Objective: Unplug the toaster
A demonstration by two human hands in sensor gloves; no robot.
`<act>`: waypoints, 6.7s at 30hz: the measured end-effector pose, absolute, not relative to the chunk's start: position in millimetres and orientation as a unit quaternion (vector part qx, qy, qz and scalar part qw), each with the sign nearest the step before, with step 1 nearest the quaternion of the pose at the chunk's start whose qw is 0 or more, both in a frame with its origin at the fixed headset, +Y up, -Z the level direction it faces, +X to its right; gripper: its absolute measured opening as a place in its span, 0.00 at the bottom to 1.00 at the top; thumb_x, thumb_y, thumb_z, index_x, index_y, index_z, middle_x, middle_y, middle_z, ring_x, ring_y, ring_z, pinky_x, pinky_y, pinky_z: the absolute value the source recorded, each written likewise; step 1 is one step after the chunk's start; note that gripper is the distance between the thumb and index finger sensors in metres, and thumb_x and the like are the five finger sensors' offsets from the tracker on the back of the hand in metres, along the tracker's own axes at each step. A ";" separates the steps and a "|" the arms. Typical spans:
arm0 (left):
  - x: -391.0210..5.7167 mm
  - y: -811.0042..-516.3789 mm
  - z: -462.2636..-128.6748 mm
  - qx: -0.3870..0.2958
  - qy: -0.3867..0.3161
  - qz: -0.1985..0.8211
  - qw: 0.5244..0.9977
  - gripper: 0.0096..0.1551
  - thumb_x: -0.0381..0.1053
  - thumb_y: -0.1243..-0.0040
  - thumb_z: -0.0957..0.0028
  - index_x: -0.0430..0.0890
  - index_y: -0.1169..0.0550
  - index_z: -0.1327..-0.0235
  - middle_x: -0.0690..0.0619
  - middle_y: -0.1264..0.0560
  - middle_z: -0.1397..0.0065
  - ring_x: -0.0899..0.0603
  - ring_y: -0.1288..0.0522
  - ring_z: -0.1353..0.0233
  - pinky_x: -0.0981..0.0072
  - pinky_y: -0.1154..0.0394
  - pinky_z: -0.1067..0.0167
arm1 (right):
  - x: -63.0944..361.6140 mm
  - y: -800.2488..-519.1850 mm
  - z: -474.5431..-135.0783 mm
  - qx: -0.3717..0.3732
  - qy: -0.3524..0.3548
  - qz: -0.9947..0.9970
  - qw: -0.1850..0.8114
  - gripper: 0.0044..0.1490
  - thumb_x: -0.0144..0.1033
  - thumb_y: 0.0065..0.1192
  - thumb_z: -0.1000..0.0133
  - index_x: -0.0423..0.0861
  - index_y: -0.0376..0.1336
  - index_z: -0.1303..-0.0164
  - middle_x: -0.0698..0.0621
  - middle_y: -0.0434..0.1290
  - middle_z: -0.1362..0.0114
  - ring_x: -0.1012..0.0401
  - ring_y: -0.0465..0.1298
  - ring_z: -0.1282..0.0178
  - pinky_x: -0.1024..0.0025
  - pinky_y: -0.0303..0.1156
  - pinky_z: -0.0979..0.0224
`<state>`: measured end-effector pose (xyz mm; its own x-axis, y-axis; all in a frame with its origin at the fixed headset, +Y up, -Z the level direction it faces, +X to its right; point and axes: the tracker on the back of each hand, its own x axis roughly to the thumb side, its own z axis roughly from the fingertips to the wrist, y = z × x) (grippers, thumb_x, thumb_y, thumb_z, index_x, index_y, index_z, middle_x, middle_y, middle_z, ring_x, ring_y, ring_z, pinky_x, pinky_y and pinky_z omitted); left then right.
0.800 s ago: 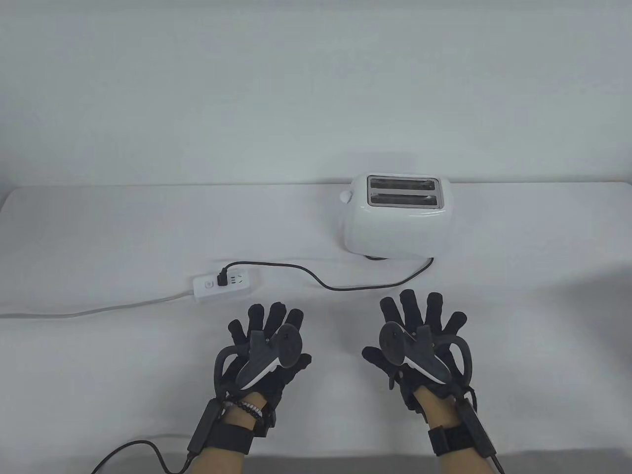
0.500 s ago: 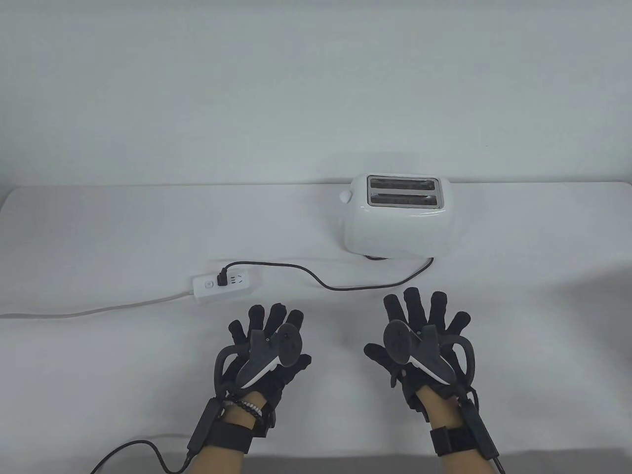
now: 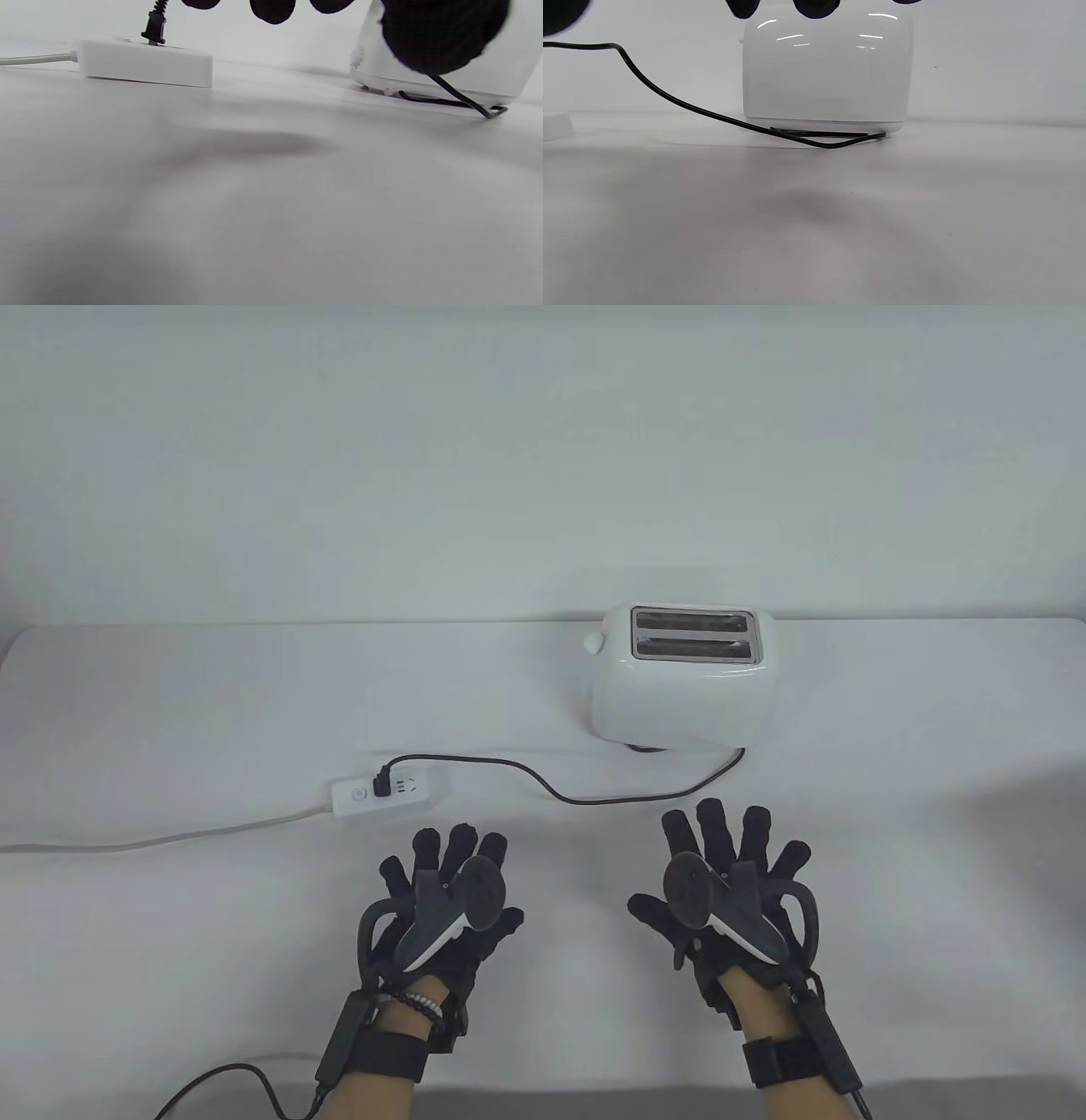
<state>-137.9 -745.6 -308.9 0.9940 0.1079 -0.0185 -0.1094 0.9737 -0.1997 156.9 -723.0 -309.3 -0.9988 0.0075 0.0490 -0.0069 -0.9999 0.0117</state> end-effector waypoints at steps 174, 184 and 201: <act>-56.9 -778.8 -362.8 -0.135 -0.099 0.127 0.978 0.48 0.57 0.34 0.48 0.66 0.44 0.16 0.61 0.40 0.10 0.44 0.36 0.16 0.45 0.45 0.12 | 358.2 -765.9 -317.4 -0.331 0.023 0.941 -0.062 0.32 0.52 0.73 0.60 0.50 0.75 0.47 0.55 0.82 0.48 0.56 0.80 0.46 0.42 0.67 0.35; -52.0 -777.1 -359.5 -0.125 -0.103 0.088 0.983 0.48 0.59 0.36 0.47 0.66 0.47 0.16 0.60 0.42 0.10 0.41 0.39 0.13 0.41 0.47 0.12 | 347.3 -753.9 -315.3 -0.294 0.003 0.954 -0.051 0.53 0.64 0.64 0.60 0.49 0.60 0.26 0.45 0.69 0.23 0.41 0.68 0.25 0.27 0.56 0.31; -64.1 -755.2 -353.9 -0.086 -0.106 0.039 0.990 0.61 0.72 0.38 0.55 0.65 0.56 0.14 0.56 0.58 0.05 0.34 0.60 0.08 0.27 0.58 0.18 | 289.3 -715.7 -313.9 -0.158 -0.025 0.986 -0.046 0.64 0.75 0.56 0.63 0.56 0.46 0.18 0.43 0.45 0.12 0.30 0.43 0.19 0.18 0.41 0.33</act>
<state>-64.1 -755.2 -353.9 0.9746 0.0953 0.2026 -0.0591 0.9823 -0.1778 289.3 -715.7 -313.9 -0.9460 -0.0829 -0.3135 0.0988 -0.9945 -0.0351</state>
